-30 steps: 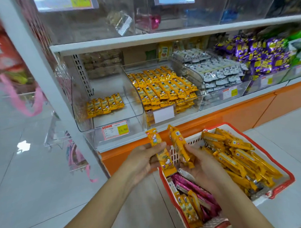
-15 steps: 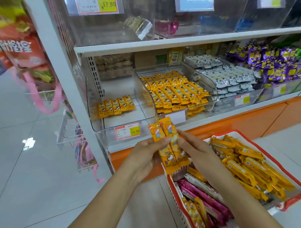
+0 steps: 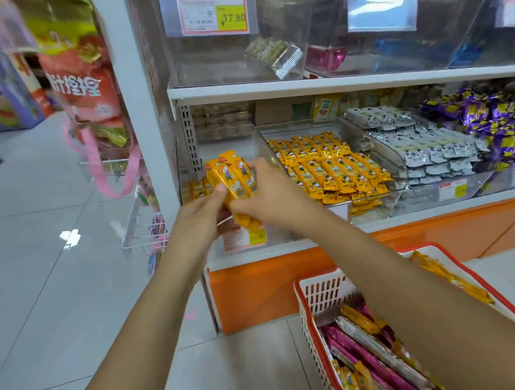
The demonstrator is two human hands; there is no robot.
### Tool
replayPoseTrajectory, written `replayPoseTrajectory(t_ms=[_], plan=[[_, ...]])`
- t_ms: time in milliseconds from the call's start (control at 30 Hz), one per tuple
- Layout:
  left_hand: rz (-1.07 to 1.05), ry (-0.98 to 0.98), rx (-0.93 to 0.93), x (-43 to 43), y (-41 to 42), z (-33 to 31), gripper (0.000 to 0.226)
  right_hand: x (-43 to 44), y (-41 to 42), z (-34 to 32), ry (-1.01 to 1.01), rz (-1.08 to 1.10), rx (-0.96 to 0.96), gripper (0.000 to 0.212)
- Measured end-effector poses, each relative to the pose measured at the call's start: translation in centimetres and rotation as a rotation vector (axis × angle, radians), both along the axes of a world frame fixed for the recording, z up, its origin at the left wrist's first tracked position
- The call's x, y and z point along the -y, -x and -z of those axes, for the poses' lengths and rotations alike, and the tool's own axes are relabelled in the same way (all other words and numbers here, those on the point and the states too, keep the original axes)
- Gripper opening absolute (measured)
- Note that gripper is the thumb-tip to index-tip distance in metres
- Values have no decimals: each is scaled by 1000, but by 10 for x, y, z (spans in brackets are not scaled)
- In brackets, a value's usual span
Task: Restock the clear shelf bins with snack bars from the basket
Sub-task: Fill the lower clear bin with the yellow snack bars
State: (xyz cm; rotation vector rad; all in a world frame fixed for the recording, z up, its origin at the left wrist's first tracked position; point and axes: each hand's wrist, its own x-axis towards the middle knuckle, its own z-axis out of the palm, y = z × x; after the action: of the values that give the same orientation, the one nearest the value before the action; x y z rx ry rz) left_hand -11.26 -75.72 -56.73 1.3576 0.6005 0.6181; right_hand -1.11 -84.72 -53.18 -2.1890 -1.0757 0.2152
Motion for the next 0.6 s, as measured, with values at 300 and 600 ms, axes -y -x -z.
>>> replayPoseTrajectory(t_ms=[300,600], plan=[[-171,-865,-578,-27,30,19,22,-95,-41,16,754,-172,-242,21],[-143,-813,-553,-33,33,19,29,-134,-30,53,765,-164,-217,39]])
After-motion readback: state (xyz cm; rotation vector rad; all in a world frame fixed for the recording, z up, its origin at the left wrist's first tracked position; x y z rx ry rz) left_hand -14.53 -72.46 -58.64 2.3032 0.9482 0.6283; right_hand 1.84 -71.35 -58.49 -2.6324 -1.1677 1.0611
